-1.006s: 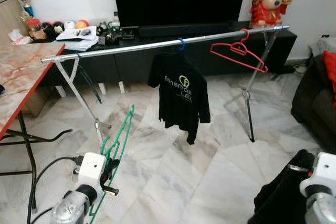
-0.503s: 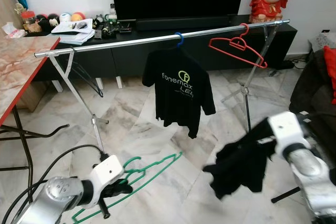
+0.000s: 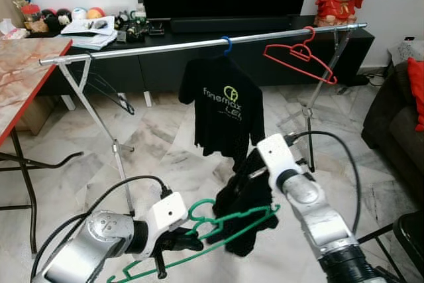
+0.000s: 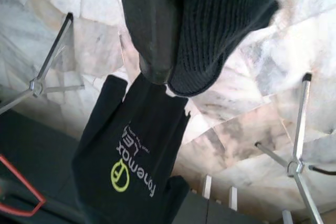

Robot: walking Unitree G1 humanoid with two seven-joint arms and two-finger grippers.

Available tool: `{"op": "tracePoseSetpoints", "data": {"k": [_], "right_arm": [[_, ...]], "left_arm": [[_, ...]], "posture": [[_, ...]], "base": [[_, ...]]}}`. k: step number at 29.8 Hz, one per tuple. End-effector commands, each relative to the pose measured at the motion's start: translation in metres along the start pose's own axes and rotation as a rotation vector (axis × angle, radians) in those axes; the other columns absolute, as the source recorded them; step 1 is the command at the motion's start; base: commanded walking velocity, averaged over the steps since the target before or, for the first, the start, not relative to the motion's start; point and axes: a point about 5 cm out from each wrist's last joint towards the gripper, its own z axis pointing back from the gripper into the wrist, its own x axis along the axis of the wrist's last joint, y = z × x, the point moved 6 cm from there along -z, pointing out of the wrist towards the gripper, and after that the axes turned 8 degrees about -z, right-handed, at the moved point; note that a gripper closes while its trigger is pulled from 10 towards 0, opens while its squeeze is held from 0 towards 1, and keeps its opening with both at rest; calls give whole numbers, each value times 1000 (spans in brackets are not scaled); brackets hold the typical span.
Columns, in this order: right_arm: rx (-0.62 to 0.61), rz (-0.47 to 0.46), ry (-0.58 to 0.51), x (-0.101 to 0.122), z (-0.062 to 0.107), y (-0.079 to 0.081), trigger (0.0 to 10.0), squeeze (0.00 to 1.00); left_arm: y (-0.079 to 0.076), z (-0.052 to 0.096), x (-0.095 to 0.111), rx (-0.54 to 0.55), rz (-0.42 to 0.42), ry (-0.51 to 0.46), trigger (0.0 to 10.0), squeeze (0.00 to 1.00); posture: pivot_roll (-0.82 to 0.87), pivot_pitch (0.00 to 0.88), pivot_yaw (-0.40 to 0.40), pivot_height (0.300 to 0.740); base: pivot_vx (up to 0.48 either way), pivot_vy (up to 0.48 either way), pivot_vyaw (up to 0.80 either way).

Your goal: Hang hanger

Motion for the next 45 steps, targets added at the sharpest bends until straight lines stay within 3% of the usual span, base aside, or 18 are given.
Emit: {"op": "tracePoseSetpoints", "data": {"k": [1,16,25,31,37,41,45], "right_arm": [[-23,1,-9,8,-1,-4,10000,0],[-49,-14,-11,11,0,-11,10000,0],[-49,-52,-21,13,1,-11,10000,0],[-25,-80,-21,14,1,-2,10000,0],[0,-107,-23,15,1,10,10000,0],[-6,-122,-15,14,1,11,10000,0],[-37,-126,-10,12,1,5,10000,0]], "left_arm": [[8,5,-2,49,11,7,10000,0],[13,8,-10,97,22,29,10000,0],[33,10,-8,207,26,5,10000,0],[43,5,12,264,81,-110,10000,0],[51,2,19,326,89,-145,10000,0],[46,-2,19,304,83,-137,10000,0],[62,2,11,400,73,-89,10000,0]], "posture": [[-8,76,-22,740],[-13,84,-16,740],[-14,85,-16,740],[-18,83,-16,740],[-18,86,-14,740],[-17,88,-12,740],[-18,89,-9,740]], "base": [[0,0,0],[0,0,0],[0,0,0],[0,0,0],[0,0,0],[0,0,0],[0,0,0]]}}
